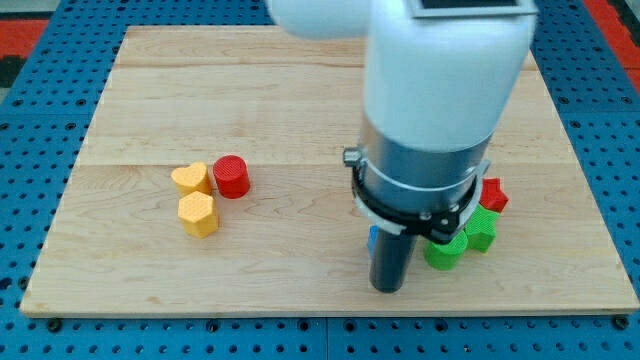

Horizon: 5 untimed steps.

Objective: Push the yellow hexagon to the left side of the red star

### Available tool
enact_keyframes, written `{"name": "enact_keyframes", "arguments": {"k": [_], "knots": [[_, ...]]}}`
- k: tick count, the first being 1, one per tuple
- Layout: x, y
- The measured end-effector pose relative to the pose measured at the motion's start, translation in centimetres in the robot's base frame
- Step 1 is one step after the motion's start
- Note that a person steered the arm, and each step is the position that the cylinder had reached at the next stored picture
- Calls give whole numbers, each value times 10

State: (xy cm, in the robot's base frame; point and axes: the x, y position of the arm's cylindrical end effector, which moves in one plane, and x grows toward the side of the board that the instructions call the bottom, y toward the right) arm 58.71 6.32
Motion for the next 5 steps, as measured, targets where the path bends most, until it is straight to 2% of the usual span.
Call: {"name": "enact_keyframes", "arguments": {"k": [1,2,3,4,5], "knots": [[13,-19],[-20,0],[-26,16],[-12,-100],[-23,-211]]}}
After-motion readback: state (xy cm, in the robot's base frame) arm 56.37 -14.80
